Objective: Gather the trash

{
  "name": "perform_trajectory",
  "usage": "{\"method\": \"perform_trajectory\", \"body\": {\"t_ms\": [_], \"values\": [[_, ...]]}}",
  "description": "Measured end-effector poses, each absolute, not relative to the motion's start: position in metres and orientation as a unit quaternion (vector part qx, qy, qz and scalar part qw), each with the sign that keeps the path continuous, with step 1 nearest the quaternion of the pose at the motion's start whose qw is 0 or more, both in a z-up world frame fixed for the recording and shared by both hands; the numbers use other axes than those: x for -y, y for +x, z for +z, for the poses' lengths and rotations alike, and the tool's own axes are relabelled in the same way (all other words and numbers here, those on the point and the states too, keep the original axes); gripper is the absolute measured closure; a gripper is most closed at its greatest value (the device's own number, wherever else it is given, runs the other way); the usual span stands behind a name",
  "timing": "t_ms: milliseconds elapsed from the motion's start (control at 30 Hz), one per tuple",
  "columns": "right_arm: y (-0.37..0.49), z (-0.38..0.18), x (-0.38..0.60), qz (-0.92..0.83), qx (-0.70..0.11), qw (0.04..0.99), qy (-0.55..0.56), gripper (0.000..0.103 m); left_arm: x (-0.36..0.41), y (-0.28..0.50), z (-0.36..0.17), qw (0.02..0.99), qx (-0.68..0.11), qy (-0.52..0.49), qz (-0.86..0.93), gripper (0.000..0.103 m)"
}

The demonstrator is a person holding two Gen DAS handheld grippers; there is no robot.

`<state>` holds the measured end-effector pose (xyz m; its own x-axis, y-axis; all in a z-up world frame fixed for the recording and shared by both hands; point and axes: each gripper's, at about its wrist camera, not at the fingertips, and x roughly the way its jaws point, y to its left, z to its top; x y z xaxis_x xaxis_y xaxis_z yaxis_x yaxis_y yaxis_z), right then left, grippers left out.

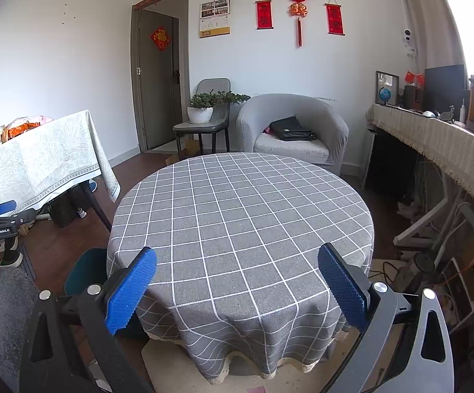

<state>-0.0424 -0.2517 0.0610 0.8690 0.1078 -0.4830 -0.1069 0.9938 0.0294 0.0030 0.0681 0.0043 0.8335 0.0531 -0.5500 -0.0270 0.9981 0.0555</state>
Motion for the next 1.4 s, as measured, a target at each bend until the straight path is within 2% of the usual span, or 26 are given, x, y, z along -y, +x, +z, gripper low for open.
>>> {"method": "perform_trajectory", "body": {"t_ms": [1400], "values": [[-0.0416, 0.0607, 0.2523, 0.056, -0.251, 0.966, 0.004, 0.003, -0.0682, 0.0055, 0.0005, 0.956, -0.29, 0.023, 0.023, 0.003]]}}
